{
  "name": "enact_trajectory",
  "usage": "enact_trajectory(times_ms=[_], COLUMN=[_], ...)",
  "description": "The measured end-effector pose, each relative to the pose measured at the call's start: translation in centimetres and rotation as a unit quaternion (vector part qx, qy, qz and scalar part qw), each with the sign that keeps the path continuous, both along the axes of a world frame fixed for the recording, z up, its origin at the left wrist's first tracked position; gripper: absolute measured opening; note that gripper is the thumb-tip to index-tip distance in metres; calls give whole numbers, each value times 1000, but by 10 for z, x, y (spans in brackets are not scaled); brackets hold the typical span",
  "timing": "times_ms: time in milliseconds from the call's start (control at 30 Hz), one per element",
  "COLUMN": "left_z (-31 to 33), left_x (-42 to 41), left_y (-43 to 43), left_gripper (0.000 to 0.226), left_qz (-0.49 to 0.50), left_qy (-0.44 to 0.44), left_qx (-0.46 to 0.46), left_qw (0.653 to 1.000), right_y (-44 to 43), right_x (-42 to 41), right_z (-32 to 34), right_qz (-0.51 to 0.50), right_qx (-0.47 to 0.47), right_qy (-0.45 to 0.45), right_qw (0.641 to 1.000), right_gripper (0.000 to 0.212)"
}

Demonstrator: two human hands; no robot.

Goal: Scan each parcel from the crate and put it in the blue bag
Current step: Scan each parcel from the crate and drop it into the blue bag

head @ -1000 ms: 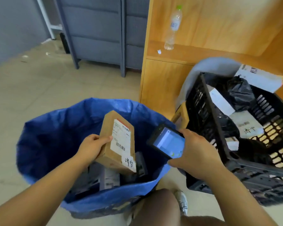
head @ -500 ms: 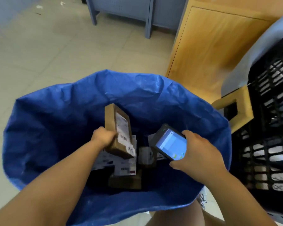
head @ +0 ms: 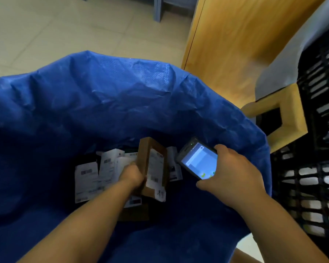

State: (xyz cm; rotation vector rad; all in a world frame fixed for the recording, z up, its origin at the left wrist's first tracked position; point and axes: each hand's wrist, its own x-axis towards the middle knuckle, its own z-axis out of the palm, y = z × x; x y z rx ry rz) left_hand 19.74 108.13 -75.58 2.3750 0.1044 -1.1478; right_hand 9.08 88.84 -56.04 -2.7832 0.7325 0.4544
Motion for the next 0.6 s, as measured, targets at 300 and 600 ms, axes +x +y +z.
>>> enact_trajectory(times_ms=[300,600], left_z=[23,141], left_x=[-9,-14], left_y=[-1,-7], left_gripper=[31,24], left_qz=[-235,-270], left_qy=[12,-146], left_qx=[57,-21], left_qw=[970,951], right_y=[-6,-1], right_x=[-6,-46], right_z=[25,119], right_qz=[-7,-16], right_qx=[8,-30], right_qy=[-5,-91], right_qw=[1000,995], right_gripper=[62,75])
